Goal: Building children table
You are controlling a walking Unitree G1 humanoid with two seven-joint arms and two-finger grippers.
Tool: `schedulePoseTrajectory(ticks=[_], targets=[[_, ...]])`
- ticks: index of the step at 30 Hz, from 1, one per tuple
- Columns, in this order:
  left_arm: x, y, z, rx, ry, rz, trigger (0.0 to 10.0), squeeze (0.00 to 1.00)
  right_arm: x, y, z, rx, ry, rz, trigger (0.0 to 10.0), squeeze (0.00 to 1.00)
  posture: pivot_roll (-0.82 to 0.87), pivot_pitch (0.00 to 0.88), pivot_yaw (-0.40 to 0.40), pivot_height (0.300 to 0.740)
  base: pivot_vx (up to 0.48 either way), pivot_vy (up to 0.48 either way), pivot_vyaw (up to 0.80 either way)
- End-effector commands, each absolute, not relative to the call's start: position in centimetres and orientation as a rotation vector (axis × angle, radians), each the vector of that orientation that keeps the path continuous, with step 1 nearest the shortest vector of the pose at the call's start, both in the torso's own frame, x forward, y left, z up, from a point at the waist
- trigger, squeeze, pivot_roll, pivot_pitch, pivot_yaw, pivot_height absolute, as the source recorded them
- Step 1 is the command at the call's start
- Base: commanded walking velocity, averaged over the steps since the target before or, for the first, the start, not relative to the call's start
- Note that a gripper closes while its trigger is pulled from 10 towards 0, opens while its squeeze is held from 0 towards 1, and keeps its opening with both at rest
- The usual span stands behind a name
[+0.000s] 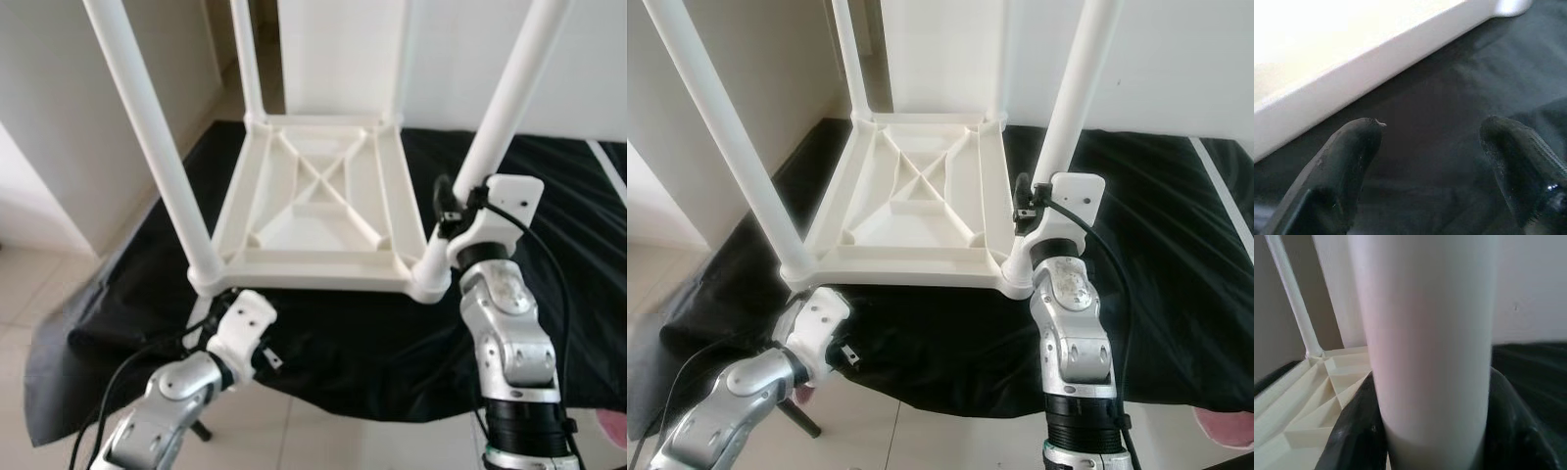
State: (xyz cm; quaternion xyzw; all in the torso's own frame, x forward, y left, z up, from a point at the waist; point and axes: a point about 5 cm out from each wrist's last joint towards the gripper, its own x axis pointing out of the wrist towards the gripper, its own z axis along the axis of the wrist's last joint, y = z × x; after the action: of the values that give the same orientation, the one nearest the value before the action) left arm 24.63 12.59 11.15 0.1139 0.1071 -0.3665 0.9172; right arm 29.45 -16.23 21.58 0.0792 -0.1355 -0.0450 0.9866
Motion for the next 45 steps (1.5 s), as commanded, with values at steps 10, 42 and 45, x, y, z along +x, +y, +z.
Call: schedulePoseTrajectory(ticks=[10,42,45], targets=[[28.5,16.1,11.0,0.125,0.299,-0.363,10.0,0.00,28.8,-17.3,21.5,0.619,-0.231,-0.088,10.0,0.00,0.02,0.016,0.020,0.740,0.000,0.000,0.00],[41.1,12.8,24.3,-0.524,-0.022,-0.325,10.0,0.00,25.5,-17.2,15.5,1.070,0.004,0.046,10.0,0.00,-0.02,0.031,0.027,0.740,0.000,0.000,0.00],[41.3,10.3,27.7,-0.573,-0.103,-0.467,10.0,0.00,25.3,-17.2,14.6,1.086,0.035,0.040,10.0,0.00,-0.01,0.034,0.027,0.740,0.000,0.000,0.00]])
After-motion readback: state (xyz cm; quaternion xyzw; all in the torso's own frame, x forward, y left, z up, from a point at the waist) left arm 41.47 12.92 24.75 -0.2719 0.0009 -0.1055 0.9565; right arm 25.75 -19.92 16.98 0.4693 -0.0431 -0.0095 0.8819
